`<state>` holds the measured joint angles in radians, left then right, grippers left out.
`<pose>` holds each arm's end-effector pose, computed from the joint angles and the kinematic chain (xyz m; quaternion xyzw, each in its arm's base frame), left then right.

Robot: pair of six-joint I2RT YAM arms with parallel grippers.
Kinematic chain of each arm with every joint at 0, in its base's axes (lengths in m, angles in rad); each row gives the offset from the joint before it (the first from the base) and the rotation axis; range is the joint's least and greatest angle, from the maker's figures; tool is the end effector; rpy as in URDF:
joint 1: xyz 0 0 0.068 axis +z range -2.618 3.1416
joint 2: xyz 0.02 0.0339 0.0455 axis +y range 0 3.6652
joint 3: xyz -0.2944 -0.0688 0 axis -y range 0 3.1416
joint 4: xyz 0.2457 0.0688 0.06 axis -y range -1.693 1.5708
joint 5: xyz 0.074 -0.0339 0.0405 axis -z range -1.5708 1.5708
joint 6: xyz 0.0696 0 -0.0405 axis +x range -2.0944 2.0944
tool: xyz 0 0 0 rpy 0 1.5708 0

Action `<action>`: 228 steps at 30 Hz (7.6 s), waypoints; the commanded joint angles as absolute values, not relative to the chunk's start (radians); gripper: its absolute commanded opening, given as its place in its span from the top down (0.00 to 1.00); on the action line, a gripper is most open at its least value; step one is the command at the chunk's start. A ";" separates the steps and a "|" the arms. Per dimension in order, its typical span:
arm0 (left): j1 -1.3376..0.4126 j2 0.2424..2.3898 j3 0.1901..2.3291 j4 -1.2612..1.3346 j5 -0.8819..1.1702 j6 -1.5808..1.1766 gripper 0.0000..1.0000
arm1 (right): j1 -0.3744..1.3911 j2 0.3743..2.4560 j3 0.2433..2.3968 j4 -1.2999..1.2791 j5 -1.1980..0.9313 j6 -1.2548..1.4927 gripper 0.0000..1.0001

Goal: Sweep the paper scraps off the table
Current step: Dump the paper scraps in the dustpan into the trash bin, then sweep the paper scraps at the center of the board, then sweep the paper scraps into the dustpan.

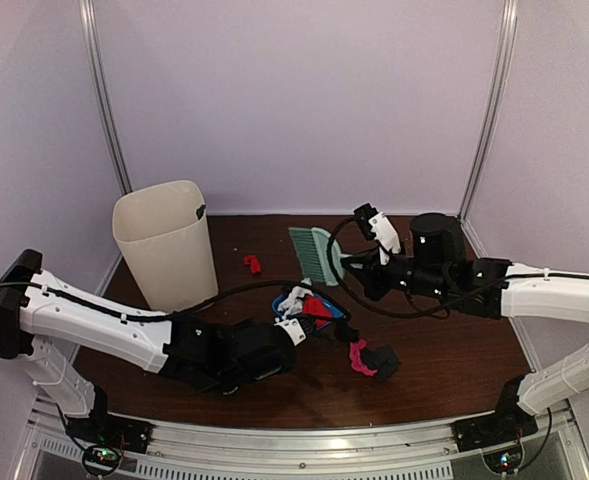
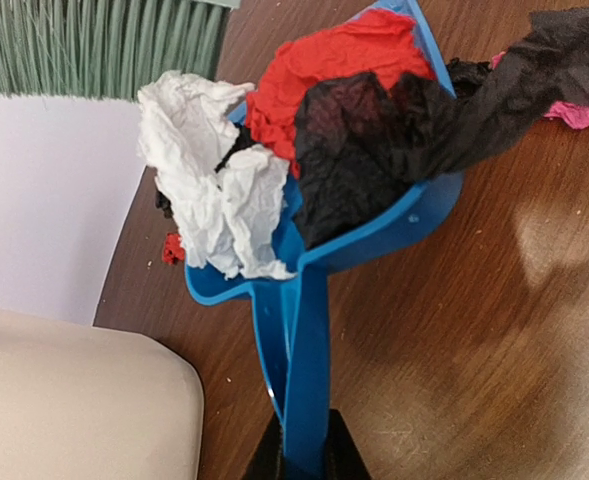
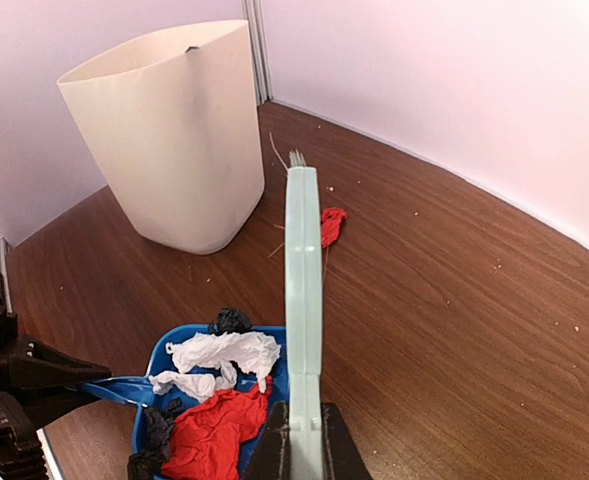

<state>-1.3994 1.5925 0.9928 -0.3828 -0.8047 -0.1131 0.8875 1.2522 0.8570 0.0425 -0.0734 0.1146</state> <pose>0.1059 -0.3175 0.2170 0.4373 0.7728 0.0896 0.4512 0.1932 0.2454 0.3043 -0.3284 0.7513 0.3010 0.4870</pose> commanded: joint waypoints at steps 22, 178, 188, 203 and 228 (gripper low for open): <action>-1.406 1.539 1.243 -0.684 -0.958 -0.185 1.00 | 0.759 0.985 0.758 0.067 0.400 0.213 1.00; -0.470 0.921 1.117 -0.439 0.083 -0.507 1.00 | 0.759 1.637 0.972 -0.072 0.094 0.966 1.00; -0.648 1.063 1.278 -0.482 0.016 -0.479 1.00 | 0.758 1.248 0.705 -0.168 0.133 0.915 1.00; -0.974 1.300 1.375 -0.529 -0.137 -0.330 1.00 | 0.762 0.826 0.750 -0.612 0.402 0.932 1.00; -1.405 1.519 1.091 -0.691 -0.500 -0.118 1.00 | 0.749 1.117 0.526 0.126 0.275 0.356 1.00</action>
